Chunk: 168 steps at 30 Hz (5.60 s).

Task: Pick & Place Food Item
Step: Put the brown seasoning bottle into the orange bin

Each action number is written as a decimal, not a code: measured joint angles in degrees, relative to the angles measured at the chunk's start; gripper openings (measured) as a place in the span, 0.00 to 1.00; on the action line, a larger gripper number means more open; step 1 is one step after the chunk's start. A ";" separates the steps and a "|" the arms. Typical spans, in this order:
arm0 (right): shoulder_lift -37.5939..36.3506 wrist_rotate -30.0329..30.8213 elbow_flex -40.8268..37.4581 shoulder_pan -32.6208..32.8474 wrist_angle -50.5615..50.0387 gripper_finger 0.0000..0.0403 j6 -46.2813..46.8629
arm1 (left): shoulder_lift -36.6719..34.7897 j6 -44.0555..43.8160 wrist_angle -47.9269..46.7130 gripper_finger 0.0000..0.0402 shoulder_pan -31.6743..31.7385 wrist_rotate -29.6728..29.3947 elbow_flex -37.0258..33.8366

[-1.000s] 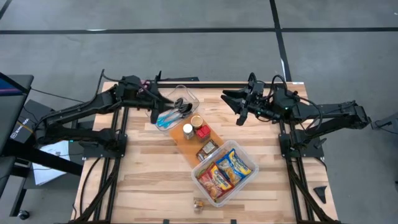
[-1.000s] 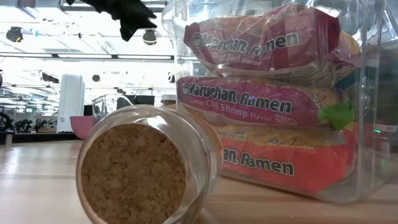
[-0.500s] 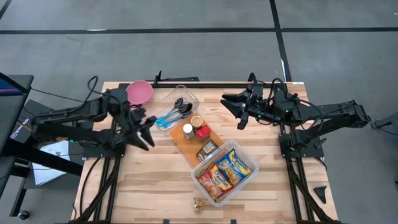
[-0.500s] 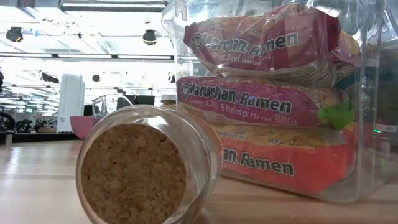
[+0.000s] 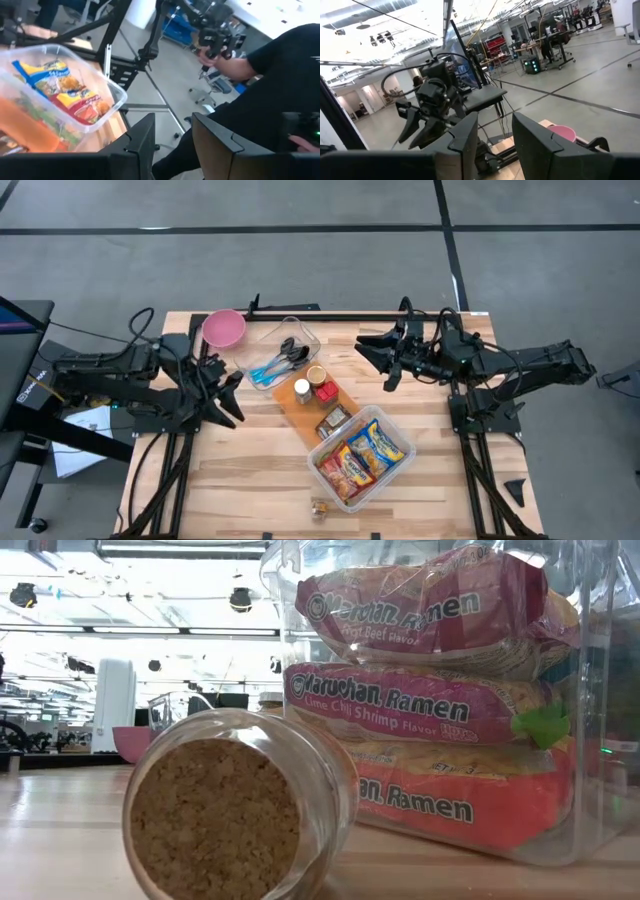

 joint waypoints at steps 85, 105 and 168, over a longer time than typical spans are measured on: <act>-11.45 -27.78 0.00 3.65 -4.83 0.29 1.57 | 81.02 -76.02 -17.02 0.93 -37.68 -53.39 41.62; -11.43 -28.52 0.00 3.63 -5.10 0.29 1.39 | 77.83 -81.40 -36.03 0.92 -39.12 -52.15 41.65; -11.32 -28.61 0.02 3.67 -9.24 0.29 0.05 | 78.09 -90.92 -24.84 0.88 -45.40 -60.53 35.14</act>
